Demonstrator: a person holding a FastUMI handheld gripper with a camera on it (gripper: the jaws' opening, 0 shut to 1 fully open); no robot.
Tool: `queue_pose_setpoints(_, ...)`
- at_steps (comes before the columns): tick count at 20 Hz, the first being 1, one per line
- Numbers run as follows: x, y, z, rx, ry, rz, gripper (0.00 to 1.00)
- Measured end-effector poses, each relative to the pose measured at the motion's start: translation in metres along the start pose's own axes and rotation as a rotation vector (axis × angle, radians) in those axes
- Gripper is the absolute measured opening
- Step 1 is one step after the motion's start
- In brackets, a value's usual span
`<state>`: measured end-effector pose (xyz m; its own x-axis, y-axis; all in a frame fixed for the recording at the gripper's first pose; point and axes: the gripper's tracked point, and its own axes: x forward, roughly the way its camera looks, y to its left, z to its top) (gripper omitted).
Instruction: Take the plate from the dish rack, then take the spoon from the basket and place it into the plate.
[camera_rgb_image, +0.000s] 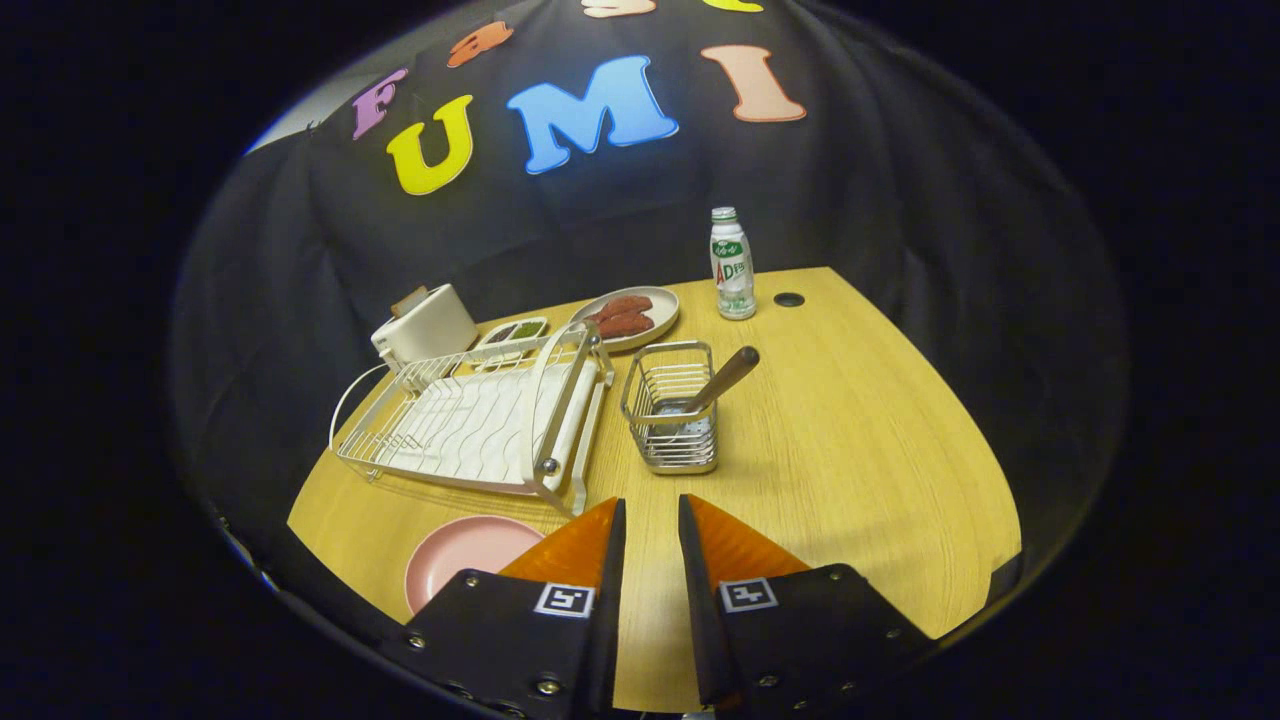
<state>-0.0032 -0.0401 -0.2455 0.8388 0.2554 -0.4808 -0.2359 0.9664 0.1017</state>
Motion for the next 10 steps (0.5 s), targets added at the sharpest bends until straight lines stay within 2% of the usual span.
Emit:
queue_pose_setpoints(5, -0.003, -0.024, 0.028, -0.029, -0.170, -0.045, 0.31)
queue_pose_setpoints(10, 0.017, -0.039, 0.046, -0.090, -0.254, -0.079, 0.31)
